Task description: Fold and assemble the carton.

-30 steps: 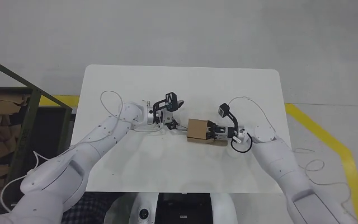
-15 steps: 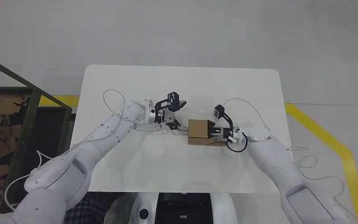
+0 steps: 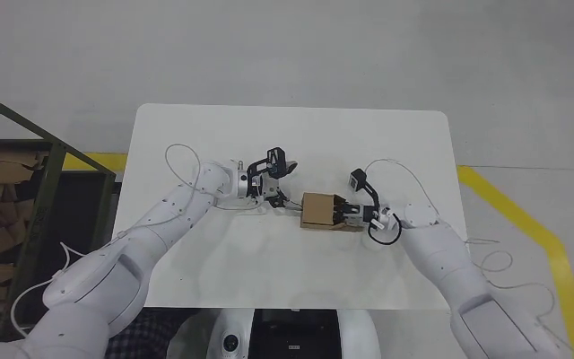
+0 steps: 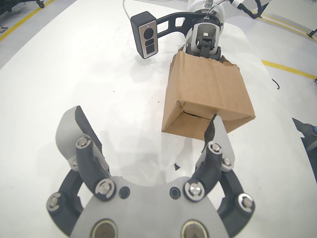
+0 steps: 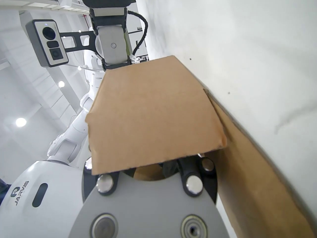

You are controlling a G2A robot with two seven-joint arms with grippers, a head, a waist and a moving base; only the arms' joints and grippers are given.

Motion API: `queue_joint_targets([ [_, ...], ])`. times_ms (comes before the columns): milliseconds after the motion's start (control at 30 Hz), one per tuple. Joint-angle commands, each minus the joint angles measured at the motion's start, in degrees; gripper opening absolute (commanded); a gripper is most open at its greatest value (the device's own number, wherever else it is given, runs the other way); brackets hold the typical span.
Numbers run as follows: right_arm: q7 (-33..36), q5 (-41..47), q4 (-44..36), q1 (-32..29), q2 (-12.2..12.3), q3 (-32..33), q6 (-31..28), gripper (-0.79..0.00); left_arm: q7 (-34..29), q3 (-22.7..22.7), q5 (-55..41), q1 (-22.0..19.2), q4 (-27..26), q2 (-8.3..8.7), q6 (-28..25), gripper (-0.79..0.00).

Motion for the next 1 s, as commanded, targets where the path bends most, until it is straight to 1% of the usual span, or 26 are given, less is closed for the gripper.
queue_joint_targets([
  [0, 0.41, 0.58, -0.24, -0.31, 0.07, 0.37, -0.24, -0.785, -0.02, -0.17, 0.20, 0.02, 0.08, -0.07, -0.13, 0.000],
  [167, 1.76, 1.21, -1.23, -0.90, 0.03, 0.64, 0.21, -0.785, -0.29, -0.51, 0.47, 0.06, 0.04, -0.40, -0.56, 0.000],
  [367, 1.12, 0.07, -1.80, -0.71, -0.76, -0.62, 1.61, -0.785, -0.98, -0.75, 0.56, -0.02, 0.31, -0.97, -0.91, 0.000],
  [800, 0.77, 0.40, 0.70, 0.46, -2.68, -2.22, 2.18, -0.785, -1.57, -1.21, 1.25, 0.08, 1.27, -1.94, -1.83, 0.000],
  [967, 1.54, 1.74, 2.70, 0.93, -2.75, -1.29, 1.10, -0.785, -0.38, -2.25, 1.64, 0.19, 3.31, -1.72, -1.78, 0.000],
])
